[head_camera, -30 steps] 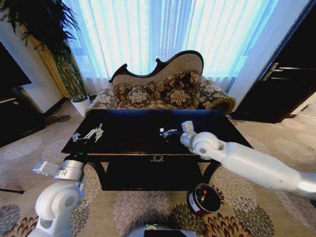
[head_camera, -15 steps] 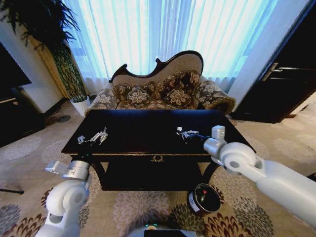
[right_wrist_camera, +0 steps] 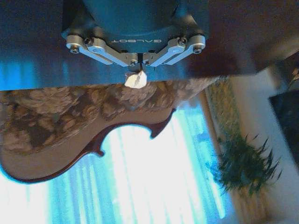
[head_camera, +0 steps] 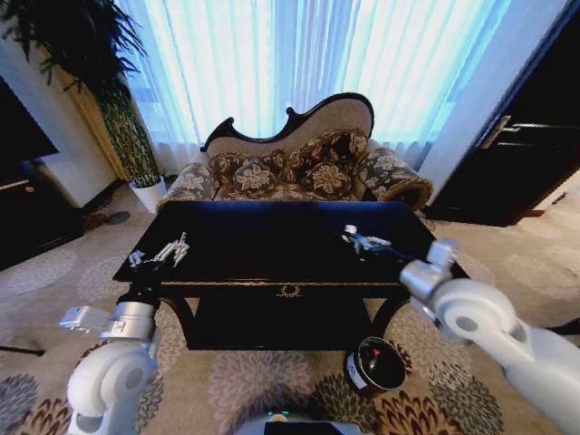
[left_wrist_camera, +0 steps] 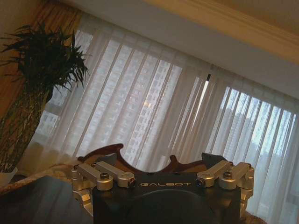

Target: Move to the front of the table and place the trash on the table into the trash bin.

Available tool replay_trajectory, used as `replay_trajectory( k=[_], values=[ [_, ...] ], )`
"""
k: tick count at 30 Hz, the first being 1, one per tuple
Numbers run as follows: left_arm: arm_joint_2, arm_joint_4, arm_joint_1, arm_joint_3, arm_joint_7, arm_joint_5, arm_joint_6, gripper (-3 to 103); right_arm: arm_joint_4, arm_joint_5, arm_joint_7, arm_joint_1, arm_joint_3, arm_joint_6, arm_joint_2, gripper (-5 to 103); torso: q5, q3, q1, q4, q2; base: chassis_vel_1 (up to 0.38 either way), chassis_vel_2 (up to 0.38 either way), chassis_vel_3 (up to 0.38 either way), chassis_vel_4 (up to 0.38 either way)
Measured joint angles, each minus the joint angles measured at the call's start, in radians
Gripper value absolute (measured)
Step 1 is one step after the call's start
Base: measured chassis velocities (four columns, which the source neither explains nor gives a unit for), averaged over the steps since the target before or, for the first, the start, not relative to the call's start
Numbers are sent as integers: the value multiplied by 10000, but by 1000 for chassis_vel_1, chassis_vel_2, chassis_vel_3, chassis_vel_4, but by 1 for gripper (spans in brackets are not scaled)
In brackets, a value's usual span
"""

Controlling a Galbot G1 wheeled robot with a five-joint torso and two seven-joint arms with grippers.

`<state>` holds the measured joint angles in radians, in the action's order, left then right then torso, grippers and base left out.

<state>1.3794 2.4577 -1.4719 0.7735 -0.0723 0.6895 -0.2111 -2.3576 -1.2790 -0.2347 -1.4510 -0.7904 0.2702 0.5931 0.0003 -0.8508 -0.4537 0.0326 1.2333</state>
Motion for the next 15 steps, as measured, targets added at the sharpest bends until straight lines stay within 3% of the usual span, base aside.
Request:
replay_trajectory(
  k=[5, 11, 13, 15],
  values=[
    [-34, 366, -215, 33, -18, -2, -7, 100, -493, 652, 942, -2146, -1979, -763, 2010, 0, -5, 1, 0, -2, 0, 0, 0, 0, 0],
    [-76, 437, -299, 232, -60, 130, -21, 100, -19, 1833, 2020, -3511, -2888, -2058, 2991, 0, -6, 1, 1, 3, 1, 0, 0, 0, 0],
    [-40, 439, -318, 266, -94, 149, -22, 100, 787, 2654, 3176, -3799, -2824, -3802, 3095, 0, -7, 1, 0, 0, 0, 0, 0, 0, 0],
    [20, 438, -392, 227, -98, 139, -23, 100, 1592, 2876, 4252, -3950, -2476, -5301, 3120, 0, -4, 0, -1, -2, -2, 0, 0, 0, 0]
  ],
)
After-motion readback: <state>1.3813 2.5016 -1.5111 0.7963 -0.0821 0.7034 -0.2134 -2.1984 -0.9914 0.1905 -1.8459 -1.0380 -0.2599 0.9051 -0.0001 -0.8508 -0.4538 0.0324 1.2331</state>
